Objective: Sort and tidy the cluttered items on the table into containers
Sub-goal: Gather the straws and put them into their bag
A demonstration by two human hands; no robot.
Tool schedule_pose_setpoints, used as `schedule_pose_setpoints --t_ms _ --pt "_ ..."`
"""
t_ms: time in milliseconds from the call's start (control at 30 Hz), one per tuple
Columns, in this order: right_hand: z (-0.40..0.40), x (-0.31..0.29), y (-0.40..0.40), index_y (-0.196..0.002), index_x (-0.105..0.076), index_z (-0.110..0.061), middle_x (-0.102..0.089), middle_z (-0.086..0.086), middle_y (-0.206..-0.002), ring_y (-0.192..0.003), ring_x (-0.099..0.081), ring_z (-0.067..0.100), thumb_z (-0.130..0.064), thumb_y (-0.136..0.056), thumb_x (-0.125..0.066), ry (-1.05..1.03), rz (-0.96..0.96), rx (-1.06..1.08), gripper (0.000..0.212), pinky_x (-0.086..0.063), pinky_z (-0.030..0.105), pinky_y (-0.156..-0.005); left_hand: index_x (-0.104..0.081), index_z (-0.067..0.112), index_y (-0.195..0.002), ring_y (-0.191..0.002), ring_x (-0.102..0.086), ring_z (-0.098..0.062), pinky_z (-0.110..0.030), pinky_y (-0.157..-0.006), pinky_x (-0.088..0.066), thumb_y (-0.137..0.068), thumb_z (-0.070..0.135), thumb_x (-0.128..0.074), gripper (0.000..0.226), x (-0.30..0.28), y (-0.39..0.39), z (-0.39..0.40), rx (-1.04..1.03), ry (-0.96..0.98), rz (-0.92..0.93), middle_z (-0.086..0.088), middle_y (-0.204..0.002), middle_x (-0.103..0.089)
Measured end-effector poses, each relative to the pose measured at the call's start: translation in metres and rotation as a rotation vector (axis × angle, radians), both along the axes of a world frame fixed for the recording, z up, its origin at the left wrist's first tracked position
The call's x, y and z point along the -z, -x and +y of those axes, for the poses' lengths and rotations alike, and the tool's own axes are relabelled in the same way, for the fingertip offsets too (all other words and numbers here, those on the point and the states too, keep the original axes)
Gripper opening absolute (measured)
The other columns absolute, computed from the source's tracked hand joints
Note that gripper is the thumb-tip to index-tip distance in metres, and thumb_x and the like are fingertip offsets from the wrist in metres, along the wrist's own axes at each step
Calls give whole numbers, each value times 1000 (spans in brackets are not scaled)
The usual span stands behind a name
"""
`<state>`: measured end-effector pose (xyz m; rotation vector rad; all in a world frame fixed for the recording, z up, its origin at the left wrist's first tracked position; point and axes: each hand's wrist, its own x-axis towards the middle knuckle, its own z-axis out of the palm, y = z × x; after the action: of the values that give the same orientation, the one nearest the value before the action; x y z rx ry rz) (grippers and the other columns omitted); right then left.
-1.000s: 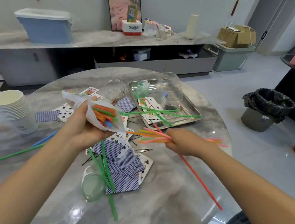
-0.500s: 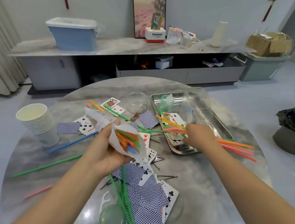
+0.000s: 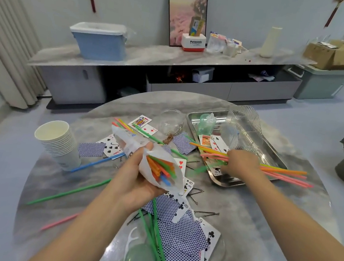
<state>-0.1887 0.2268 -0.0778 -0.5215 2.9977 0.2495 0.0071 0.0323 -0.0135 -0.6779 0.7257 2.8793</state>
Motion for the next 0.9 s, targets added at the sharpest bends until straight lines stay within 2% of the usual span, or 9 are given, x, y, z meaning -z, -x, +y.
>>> schedule_pose_setpoints --t_ms 133,233,300,400,533,633,767,833,900 --pt "3 2 2 -121 -47 -16 -49 7 -125 -107 -58 27 -41 -77 -66 40 5 30 54 -42 32 -75 -59 9 -108 -91 -61 -31 -51 -82 -53 -89 32 -56 30 -2 -1 1 -6 0 -1 -18 -89 -68" --pt "3 7 7 -128 -41 -15 -41 10 -128 -106 -57 30 -36 -76 -67 112 -65 11 61 -46 37 -81 -60 9 -100 -82 -63 -29 -48 -71 -56 -89 33 -55 26 -3 1 2 6 7 4 -17 -81 -68" --pt "2 10 9 -122 -47 -14 -41 10 -124 -99 -58 29 -34 -78 -64 122 -99 -12 51 -48 38 -82 -60 10 -97 -82 -62 -28 -50 -67 -56 -87 32 -57 24 -1 2 1 17 -2 12 -15 -81 -67" --pt "2 10 8 -109 -54 -12 -46 7 -115 -90 -58 26 -32 -80 -60 122 -67 -26 35 -46 34 -73 -60 10 -101 -85 -62 -29 -52 -67 -55 -77 30 -63 31 1 3 1 32 -17 9 -16 -86 -66" --pt "1 7 6 -101 -55 -17 -60 2 -99 -90 -60 23 -36 -82 -57 12 -12 -94 27 -41 29 -70 -57 12 -108 -85 -61 -29 -52 -68 -55 -75 29 -64 38 2 3 1 27 -19 10 -16 -89 -64" --pt "-2 0 5 -97 -54 -22 -56 -3 -83 -85 -58 21 -36 -84 -55 46 -14 -95 19 -41 29 -69 -58 11 -107 -89 -60 -28 -53 -70 -54 -74 28 -64 37 1 3 0 26 -37 19 -15 -91 -64" --pt "-11 -28 1 -86 -56 -18 -57 -2 -75 -70 -55 18 -49 -87 -55 223 -83 19 31 -44 26 -61 -60 12 -105 -97 -59 -28 -55 -73 -52 -73 29 -66 36 0 2 -2 20 -42 25 -14 -100 -61" --pt "-15 -45 -5 -74 -54 -14 -55 -1 -66 -58 -51 16 -55 -85 -57 379 -179 102 42 -39 24 -52 -60 11 -107 -99 -59 -29 -56 -72 -53 -74 29 -65 37 0 0 -4 14 -40 12 -14 -102 -61" --pt "-17 -60 -14 -65 -53 -12 -54 0 -63 -56 -48 15 -54 -82 -62 585 -287 172 46 -36 25 -52 -60 10 -104 -93 -61 -29 -55 -70 -55 -77 30 -64 33 0 -2 -5 19 -51 16 -15 -94 -65"
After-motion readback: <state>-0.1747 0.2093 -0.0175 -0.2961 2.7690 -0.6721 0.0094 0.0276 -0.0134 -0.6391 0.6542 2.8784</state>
